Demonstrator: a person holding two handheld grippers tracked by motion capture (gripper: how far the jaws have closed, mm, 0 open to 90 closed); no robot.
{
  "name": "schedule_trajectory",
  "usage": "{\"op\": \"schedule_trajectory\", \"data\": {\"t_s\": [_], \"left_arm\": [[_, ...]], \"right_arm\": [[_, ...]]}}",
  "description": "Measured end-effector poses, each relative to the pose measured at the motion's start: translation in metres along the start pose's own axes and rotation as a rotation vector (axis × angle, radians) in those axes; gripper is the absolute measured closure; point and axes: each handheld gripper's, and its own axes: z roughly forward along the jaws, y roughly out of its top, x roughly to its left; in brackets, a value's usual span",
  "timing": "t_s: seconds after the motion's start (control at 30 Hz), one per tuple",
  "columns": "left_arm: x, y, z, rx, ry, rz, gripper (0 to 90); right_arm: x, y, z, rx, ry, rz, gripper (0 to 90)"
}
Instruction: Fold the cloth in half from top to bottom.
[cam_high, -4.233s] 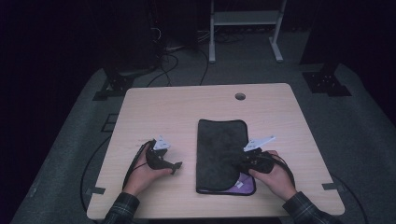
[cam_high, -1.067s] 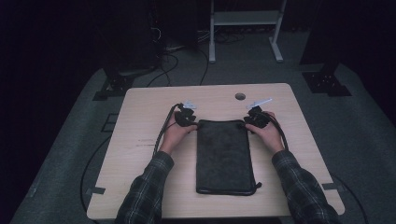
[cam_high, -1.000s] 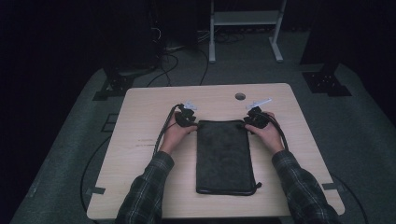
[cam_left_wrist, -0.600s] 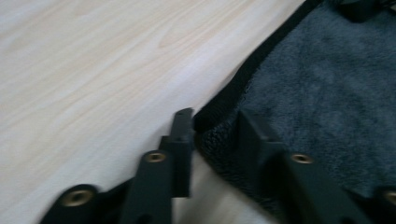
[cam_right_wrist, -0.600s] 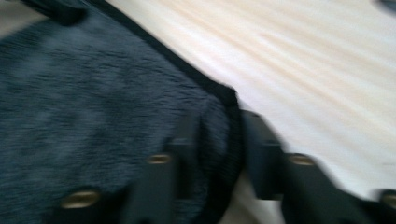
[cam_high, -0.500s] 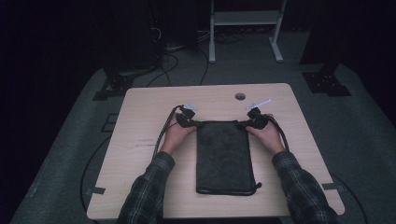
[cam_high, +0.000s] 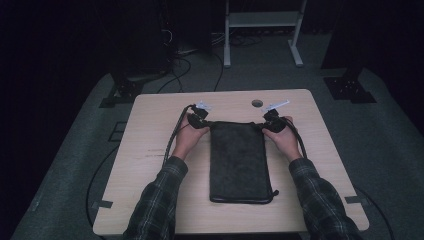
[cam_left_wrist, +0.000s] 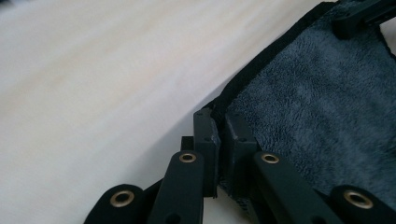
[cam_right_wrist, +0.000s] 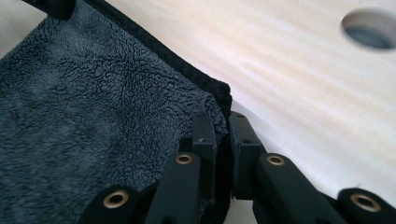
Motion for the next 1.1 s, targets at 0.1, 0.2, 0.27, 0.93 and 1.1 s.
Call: {"op": "schedule_trajectory", "data": {"t_s": [0.1,0.2,0.27,0.93,1.1], "left_arm": [[0.002,0.015,-0.012,-0.044,0.037,0.028,85.5],[0.003,0.03,-0.027,-0.079,0.065,0.064,85.5],[0.003,0.037,-0.036,-0.091,0.066,0.082,85.5],[-0.037,-0.016,-0.074,-0.131,-0.12,0.095,85.5],[-0.049,-0.031,-0.083,-0.147,-0.148,0.087,85.5]], "right_arm": [[0.0,0.016,-0.01,-0.034,-0.012,-0.005,82.3],[0.001,0.033,-0.023,-0.069,-0.022,-0.016,82.3],[0.002,0.042,-0.032,-0.1,-0.026,-0.028,82.3],[0.032,-0.006,-0.054,-0.132,0.095,-0.082,82.1],[0.04,-0.024,-0.061,-0.144,0.147,-0.069,82.1]]}}
